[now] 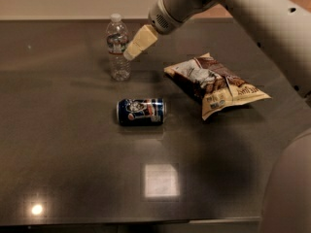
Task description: Move water bottle near brown chip bag
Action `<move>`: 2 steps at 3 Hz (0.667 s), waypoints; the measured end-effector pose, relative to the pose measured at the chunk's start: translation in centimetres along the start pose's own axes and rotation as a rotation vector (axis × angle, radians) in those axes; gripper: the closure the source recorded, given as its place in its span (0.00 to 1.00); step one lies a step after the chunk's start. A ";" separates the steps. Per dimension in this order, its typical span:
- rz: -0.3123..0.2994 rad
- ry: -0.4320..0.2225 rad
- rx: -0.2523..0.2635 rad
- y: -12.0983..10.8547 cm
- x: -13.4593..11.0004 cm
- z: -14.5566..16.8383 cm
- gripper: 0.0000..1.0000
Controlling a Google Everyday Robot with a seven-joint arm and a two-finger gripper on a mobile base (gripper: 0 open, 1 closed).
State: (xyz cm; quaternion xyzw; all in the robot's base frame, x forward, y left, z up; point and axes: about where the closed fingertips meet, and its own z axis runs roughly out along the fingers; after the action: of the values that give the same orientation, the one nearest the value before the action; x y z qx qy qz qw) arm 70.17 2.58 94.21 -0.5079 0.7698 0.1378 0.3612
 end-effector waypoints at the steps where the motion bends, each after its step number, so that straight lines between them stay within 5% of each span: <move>1: 0.007 0.000 -0.002 0.0 -0.9 1.3 0.00; 2: 0.013 -0.002 -0.003 -0.3 -1.9 2.2 0.00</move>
Offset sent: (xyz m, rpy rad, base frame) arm 0.0266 0.0326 0.0031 0.0160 0.0052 -0.0169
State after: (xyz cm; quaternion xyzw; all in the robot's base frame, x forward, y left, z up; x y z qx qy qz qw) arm 71.77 5.00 93.99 -0.5034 0.7724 0.1419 0.3604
